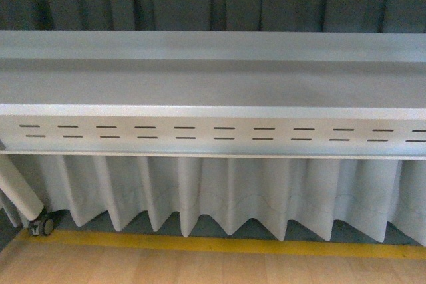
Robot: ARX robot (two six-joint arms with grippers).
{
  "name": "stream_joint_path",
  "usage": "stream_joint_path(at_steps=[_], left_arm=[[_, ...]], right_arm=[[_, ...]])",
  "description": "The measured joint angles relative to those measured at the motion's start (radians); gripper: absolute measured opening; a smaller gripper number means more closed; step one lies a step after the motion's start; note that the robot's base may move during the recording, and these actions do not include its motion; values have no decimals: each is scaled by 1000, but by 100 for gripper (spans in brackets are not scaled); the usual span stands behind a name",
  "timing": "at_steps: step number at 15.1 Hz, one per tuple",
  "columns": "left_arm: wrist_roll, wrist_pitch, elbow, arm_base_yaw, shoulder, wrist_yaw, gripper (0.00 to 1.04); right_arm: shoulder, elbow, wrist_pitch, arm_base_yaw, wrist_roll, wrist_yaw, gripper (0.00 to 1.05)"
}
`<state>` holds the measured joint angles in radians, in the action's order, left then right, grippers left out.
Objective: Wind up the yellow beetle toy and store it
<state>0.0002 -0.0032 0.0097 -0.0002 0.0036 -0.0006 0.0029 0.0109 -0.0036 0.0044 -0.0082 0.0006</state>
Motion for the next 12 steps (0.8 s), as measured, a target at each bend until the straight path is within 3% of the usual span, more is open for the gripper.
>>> stream_joint_path(at_steps=[12], left_arm=[[0, 0, 0, 0, 0, 0, 98]], right_arm=[[0, 0, 0, 0, 0, 0, 98]])
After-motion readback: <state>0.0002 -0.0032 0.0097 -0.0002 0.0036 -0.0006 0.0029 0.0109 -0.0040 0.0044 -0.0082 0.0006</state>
